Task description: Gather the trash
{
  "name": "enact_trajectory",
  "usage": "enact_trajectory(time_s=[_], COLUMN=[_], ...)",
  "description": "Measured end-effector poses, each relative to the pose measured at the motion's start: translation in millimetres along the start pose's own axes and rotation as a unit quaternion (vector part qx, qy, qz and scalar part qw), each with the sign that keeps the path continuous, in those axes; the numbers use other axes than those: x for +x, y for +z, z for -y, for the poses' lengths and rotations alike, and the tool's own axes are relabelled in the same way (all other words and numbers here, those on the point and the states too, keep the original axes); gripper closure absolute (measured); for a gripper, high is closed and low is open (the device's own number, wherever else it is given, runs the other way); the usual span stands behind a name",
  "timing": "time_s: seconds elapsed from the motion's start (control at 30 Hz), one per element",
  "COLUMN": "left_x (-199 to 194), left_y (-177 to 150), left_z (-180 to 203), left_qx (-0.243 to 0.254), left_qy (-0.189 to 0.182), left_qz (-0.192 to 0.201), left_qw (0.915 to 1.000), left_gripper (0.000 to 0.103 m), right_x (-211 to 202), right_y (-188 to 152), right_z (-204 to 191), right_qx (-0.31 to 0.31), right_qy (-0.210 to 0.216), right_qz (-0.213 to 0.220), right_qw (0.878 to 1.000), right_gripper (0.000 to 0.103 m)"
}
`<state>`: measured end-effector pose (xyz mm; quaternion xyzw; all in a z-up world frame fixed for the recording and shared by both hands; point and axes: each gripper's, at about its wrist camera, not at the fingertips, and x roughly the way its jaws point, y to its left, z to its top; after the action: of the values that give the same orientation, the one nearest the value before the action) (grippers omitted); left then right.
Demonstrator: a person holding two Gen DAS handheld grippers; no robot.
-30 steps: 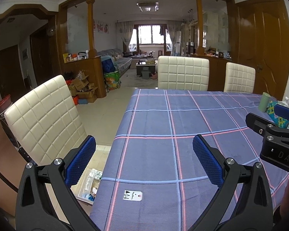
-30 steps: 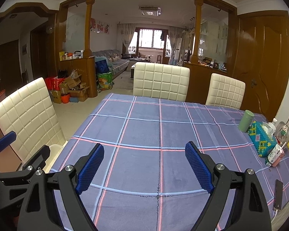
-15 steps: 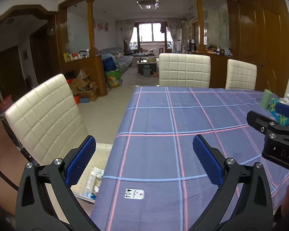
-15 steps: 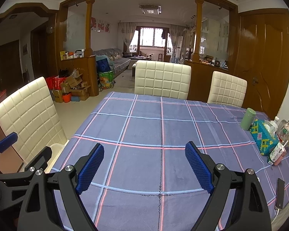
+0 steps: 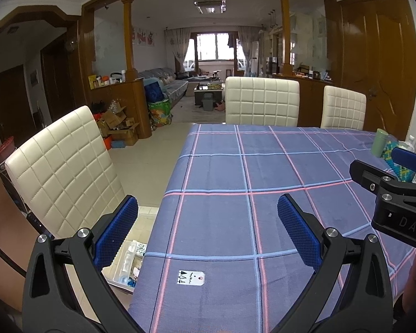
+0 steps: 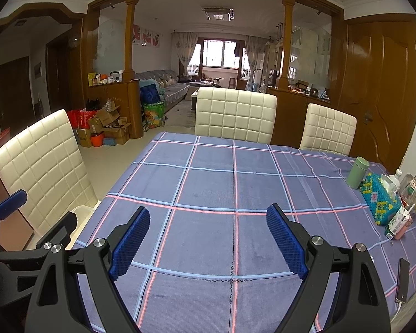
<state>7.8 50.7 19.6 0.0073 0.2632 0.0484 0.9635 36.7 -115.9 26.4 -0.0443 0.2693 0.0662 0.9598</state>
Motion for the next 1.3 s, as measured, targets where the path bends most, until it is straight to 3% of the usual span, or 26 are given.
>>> enact_trajectory(time_s=[1.3], left_x=[-3.0], left_y=[0.1], left_z=[5.8], left_qx=[0.007], left_qy=[-0.006], left_qz=[0.003], left_qw=[1.0], left_gripper=[0.004], right_x=[-2.1], right_y=[-0.2], right_z=[-0.5], right_qx=[-0.001], right_qy=[0.001], right_qz=[-0.002], right_qw=[1.0], right_gripper=[0.019])
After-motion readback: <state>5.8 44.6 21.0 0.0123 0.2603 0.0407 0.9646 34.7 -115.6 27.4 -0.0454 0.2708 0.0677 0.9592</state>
